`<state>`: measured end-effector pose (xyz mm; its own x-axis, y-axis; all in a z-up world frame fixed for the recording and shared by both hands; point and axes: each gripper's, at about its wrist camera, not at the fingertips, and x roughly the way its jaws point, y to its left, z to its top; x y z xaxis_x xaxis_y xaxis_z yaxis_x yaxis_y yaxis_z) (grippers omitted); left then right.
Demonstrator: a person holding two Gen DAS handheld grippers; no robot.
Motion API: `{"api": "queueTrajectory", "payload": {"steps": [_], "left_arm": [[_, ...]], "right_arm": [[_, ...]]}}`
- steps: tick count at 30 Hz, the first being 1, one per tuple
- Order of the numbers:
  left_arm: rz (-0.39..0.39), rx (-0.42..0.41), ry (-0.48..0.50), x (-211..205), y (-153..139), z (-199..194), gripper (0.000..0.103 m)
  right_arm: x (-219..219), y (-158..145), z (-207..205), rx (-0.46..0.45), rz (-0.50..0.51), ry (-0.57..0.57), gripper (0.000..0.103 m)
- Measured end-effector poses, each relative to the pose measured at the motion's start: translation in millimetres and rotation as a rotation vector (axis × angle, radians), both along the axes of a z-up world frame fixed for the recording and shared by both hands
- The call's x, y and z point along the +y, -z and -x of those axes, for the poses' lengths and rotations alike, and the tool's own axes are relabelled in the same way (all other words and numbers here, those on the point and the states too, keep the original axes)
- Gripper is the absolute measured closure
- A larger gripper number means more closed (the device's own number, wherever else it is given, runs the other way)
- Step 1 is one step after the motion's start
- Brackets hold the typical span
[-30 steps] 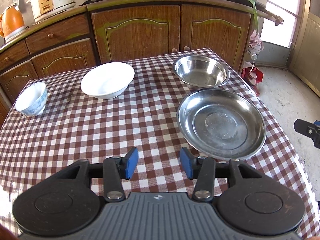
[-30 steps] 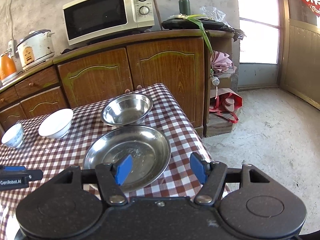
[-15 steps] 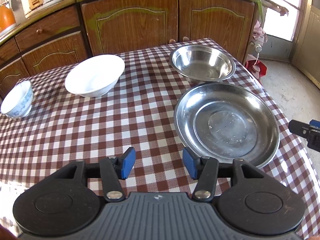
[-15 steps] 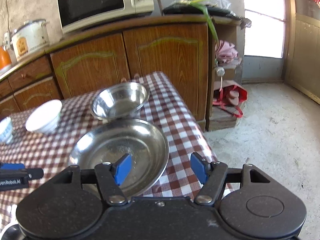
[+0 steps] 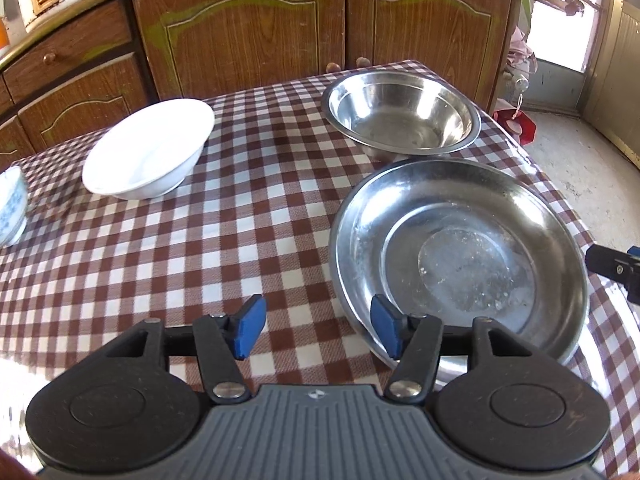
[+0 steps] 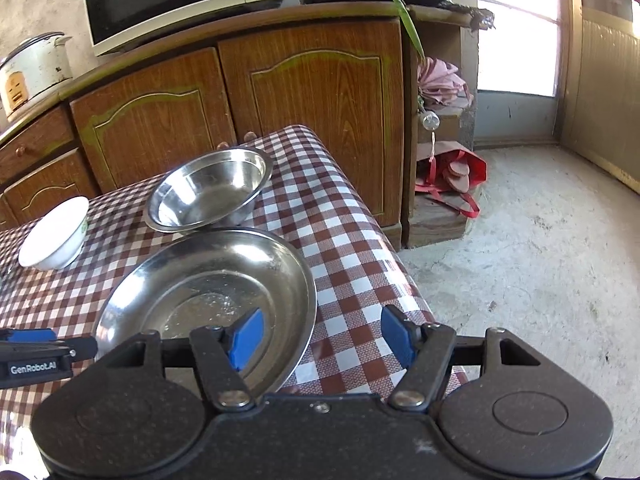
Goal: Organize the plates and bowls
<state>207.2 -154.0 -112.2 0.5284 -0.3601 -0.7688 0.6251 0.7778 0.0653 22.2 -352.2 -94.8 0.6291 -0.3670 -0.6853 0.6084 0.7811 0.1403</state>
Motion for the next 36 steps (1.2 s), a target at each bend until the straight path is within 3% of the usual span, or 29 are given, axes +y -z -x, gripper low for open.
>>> {"api": "queueTrajectory", "payload": {"steps": [9,16,18,19,20,23,24,26,36], "left_arm": [[-0.011,0.014,0.007,-12.9,16.8,-16.6,0.042],[0.025,0.024,0.025,-21.8,21.2,-24.1,0.042],[0.035,0.029,0.043,-23.6,21.6,-25.2,0.050],[0.044,0.034,0.057,-25.1,21.7,-25.1,0.055],[0.052,0.040,0.080,-26.0,21.1,-23.9,0.067],[0.045,0.038,0.094,-27.0,20.5,-21.0,0.069],[0.052,0.051,0.084,-24.5,19.5,-21.6,0.075],[0.068,0.078,0.075,-18.9,17.2,-22.7,0.079],[0.107,0.059,0.089,10.6,-15.0,15.2,0.082]], "right_arm": [[-7.1,19.2,-12.6,0.004,-0.042,0.014,0.025],[-8.0,35.1,-21.9,0.007,-0.093,0.015,0.028],[-5.4,37.0,-23.9,0.005,-0.086,0.016,0.039],[-3.9,36.7,-25.2,0.000,-0.090,0.005,0.055],[-2.4,37.0,-26.5,-0.003,-0.101,-0.004,0.071],[5.3,37.2,-28.8,0.019,-0.070,-0.004,0.076],[5.5,37.0,-27.8,0.020,-0.074,0.000,0.077],[3.1,35.5,-23.2,0.017,-0.096,0.017,0.080],[26.9,1.6,17.9,-0.004,-0.047,0.016,0.082]]}}
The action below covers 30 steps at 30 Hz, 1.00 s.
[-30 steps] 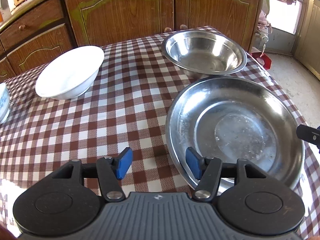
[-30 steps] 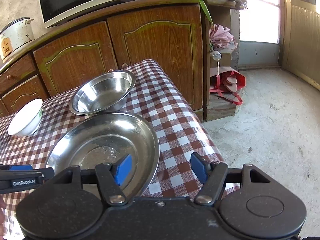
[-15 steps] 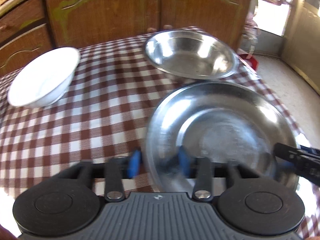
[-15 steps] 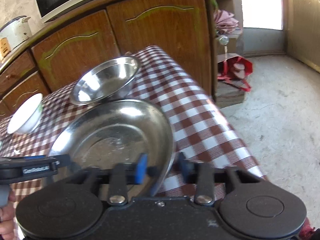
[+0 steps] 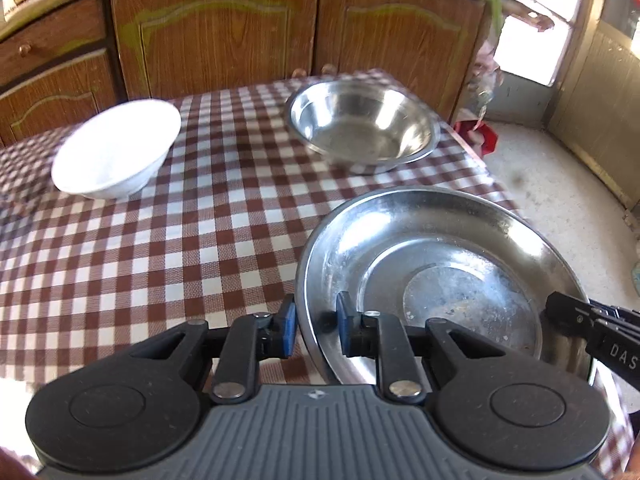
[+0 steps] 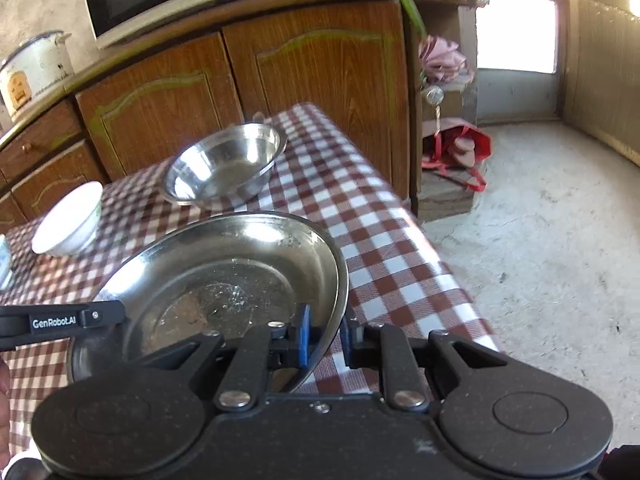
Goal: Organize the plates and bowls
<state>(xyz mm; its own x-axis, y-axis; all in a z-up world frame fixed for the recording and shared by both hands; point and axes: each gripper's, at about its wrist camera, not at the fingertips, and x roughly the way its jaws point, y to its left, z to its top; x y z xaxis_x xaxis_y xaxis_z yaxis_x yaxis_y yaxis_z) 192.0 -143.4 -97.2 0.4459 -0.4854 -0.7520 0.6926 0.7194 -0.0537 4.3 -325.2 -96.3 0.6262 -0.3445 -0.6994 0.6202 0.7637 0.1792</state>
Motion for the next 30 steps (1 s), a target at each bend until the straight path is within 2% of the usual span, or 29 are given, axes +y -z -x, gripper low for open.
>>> {"api": "queueTrajectory", "payload": {"steps": [8,13,30], "left_arm": [[0.006,-0.073,0.027,20.8,-36.4,50.2,0.082],[0.031,-0.079,0.027,34.0,-53.2,74.5,0.082],[0.073,-0.147,0.020,72.2,-95.2,121.4,0.082]], "right_arm": [[21.0,-37.0,46.2,-0.045,0.031,0.042,0.082],[36.9,-62.8,73.8,-0.061,0.076,0.055,0.082],[75.3,-118.2,130.8,-0.122,0.136,0.054,0.082]]}}
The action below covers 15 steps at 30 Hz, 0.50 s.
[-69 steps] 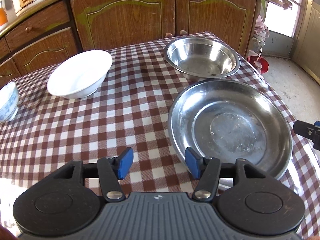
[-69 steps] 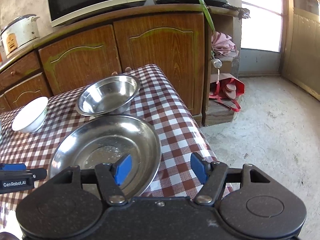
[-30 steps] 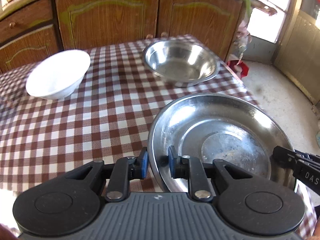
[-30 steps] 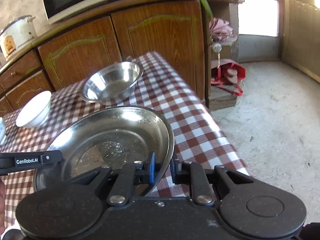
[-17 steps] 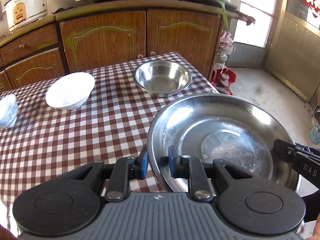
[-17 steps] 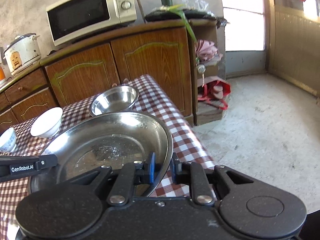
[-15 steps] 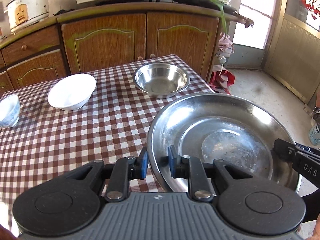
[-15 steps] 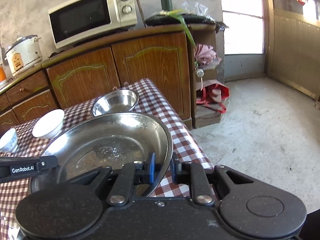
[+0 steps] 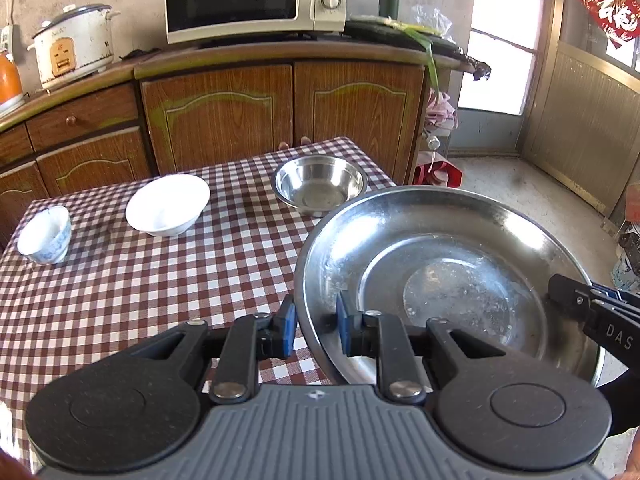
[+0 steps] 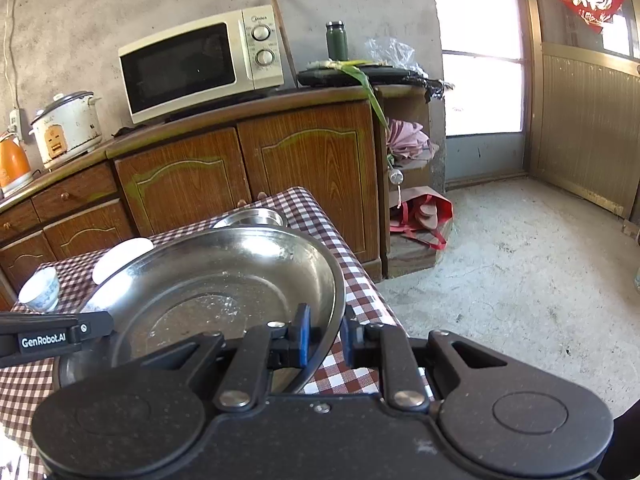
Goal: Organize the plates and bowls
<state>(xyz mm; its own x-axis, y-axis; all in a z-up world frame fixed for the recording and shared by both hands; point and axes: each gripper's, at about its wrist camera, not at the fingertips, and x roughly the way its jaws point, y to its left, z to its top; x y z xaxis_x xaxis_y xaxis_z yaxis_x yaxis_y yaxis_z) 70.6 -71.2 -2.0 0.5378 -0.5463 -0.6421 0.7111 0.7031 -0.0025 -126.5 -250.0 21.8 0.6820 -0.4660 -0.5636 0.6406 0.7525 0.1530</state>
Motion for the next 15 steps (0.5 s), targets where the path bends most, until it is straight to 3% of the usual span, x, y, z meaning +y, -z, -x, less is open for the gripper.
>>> {"api": "queueTrajectory", "payload": {"steps": [15], "left_arm": [[0.022,-0.030,-0.038,31.6,-10.3,17.4,0.082]], "right_arm": [[28.0,-16.0,11.2,-0.019,0.027,-0.035,0.082]]}}
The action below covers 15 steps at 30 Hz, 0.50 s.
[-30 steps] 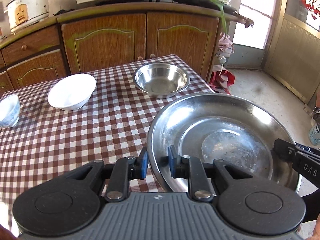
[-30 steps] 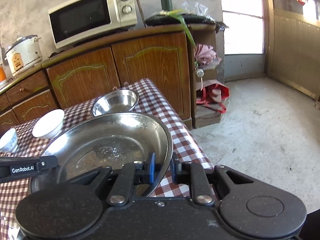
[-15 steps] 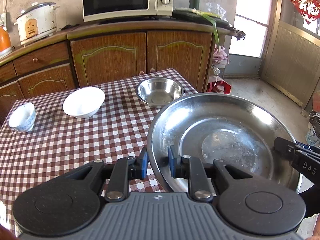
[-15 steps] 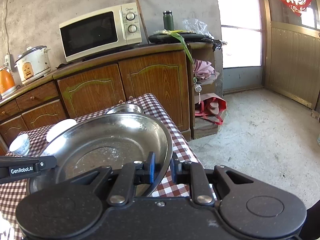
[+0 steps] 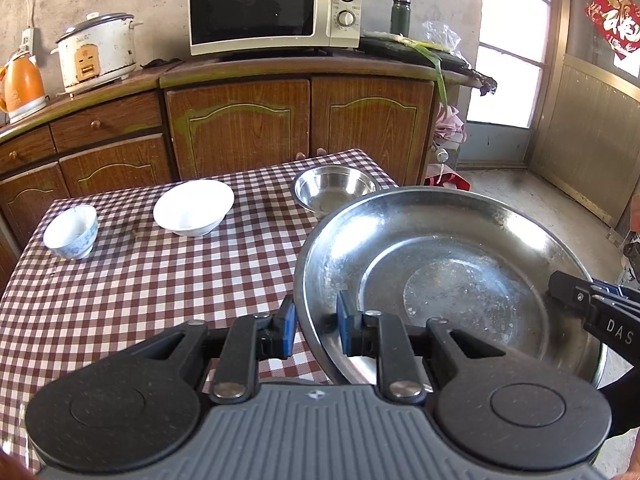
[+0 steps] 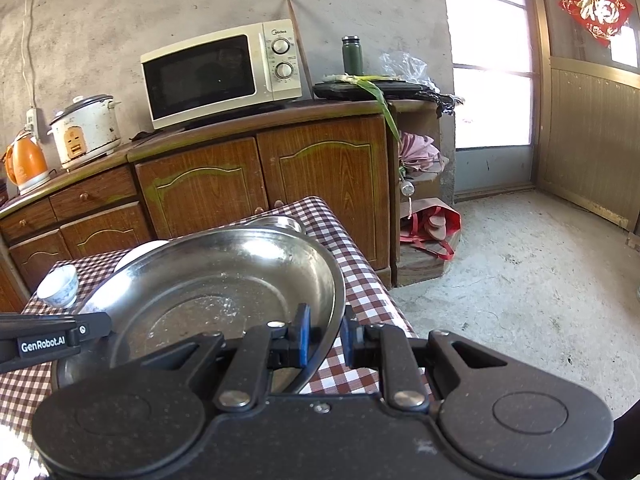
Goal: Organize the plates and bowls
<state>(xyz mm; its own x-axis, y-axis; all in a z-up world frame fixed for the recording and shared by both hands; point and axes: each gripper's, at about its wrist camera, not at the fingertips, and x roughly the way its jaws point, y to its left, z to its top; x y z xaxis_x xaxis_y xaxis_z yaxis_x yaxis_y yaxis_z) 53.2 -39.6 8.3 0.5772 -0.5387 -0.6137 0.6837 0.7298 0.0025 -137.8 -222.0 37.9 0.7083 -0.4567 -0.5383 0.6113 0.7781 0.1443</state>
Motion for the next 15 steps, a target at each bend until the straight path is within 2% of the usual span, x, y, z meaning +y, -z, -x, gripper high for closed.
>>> {"api": "queueTrajectory", "payload": {"steps": [15], "left_arm": [[0.003,-0.011,-0.027,17.3,-0.9,6.8,0.081]], "right_arm": [[17.4,-2.8,1.1,0.008,0.016,-0.032,0.082]]}}
